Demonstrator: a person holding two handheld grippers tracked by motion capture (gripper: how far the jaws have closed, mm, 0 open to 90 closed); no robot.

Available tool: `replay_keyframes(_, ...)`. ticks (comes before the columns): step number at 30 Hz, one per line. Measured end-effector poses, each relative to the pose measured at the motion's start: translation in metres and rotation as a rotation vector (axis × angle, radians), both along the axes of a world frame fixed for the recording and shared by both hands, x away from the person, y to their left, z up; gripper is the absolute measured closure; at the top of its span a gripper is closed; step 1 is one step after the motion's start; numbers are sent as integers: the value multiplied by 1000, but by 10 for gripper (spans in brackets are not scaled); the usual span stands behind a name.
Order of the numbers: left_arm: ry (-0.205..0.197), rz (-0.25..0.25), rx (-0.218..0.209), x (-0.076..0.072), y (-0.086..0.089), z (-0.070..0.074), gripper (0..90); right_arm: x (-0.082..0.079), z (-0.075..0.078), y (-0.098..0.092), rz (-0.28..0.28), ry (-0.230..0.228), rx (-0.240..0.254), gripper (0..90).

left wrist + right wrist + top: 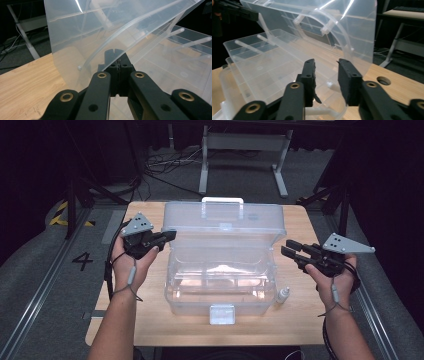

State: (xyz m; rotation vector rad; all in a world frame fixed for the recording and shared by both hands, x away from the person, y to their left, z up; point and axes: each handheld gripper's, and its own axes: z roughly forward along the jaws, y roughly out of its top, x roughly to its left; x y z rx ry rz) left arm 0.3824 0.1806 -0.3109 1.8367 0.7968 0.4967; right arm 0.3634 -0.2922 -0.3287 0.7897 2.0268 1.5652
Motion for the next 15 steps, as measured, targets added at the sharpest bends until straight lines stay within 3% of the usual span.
replay_keyframes(5, 4, -4, -5, 1, 1, 0, 895, 1, 5, -1, -63, -13, 1, 559)
replay_keyframes(14, 4, -6, -8, 6, 1, 2, 895, 10, 16, 6, -154, -44, -51, 494)
replay_keyframes(15, 1, -6, -8, 7, 1, 2, 895, 10, 16, 8, -173, -32, -50, 473)
